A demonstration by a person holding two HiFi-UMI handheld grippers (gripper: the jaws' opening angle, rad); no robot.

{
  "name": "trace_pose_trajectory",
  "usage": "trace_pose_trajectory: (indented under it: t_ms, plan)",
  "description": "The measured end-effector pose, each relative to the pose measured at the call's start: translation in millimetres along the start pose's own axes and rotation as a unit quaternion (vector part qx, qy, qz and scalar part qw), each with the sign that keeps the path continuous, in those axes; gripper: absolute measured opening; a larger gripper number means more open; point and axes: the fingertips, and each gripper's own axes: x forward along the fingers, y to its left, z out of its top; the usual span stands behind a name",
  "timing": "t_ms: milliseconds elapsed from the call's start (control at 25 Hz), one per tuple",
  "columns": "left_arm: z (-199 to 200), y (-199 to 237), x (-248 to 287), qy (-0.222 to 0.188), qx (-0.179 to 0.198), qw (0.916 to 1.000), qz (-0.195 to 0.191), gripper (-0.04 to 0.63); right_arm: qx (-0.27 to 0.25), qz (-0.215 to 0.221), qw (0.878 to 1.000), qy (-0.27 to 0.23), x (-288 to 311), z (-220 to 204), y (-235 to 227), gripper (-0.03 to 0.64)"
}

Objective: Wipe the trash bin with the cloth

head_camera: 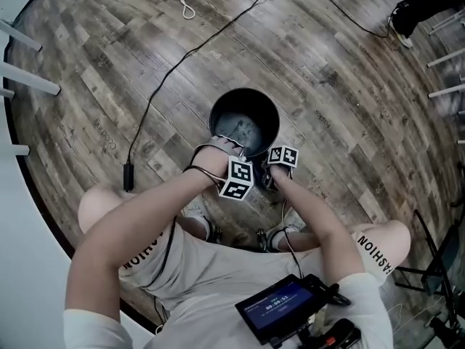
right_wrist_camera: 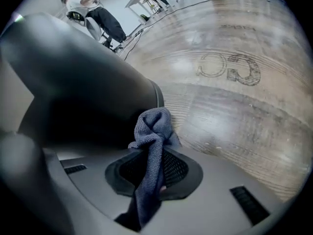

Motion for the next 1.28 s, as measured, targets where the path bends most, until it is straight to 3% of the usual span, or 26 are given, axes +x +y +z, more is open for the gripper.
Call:
trace_pose_trajectory:
  t_ms: [160, 280, 440, 560, 640, 720, 840, 1280]
  plan:
    - [4.8, -3.1, -0.9, -0.012, 0.007, 0.9998, -0.017, 0.046, -0.022, -0.013, 0.999, 0.028, -18.0, 0.3, 4.4, 0.061]
    - [-5.0, -7.6, 0.4, 0.0, 0.025, 0.9989, -0.04, 0.154, -0.041, -0.009, 0.998, 0.046, -48.1, -4.2, 15.2, 0.061]
    - [-56.0, -4.9, 3.9, 0.056, 0.049, 0.9961, -0.048, 0.23, -0.067, 0.003, 0.996, 0.061, -97.5, -16.9, 42.3, 0.061]
    - [-73.7, 0.2, 4.9, 0.068, 0.069, 0.9949, -0.029, 0.23, -0.075, 0.036, 0.996, 0.042, -136.3, -21.4, 75.9, 0.061]
    - [-71.9, 4.9, 6.2, 0.06, 0.061, 0.9963, -0.012, 0.227, -0.08, 0.065, 0.994, 0.026, -155.9, -21.7, 103.3, 0.061]
    - [-68.2, 9.0, 4.9, 0.054, 0.044, 0.9975, -0.011, 0.143, -0.08, 0.091, 0.993, 0.01, -168.2, -16.9, 128.2, 0.061]
    - [-66.2, 6.7, 3.6, 0.066, 0.06, 0.9957, -0.026, 0.11, -0.063, 0.107, 0.992, -0.004, -170.7, -2.3, 146.4, 0.061]
    - [-51.3, 5.6, 3.6, 0.058, 0.087, 0.9943, -0.021, 0.072, -0.067, 0.053, 0.996, 0.014, -94.4, 1.5, 87.0, 0.061]
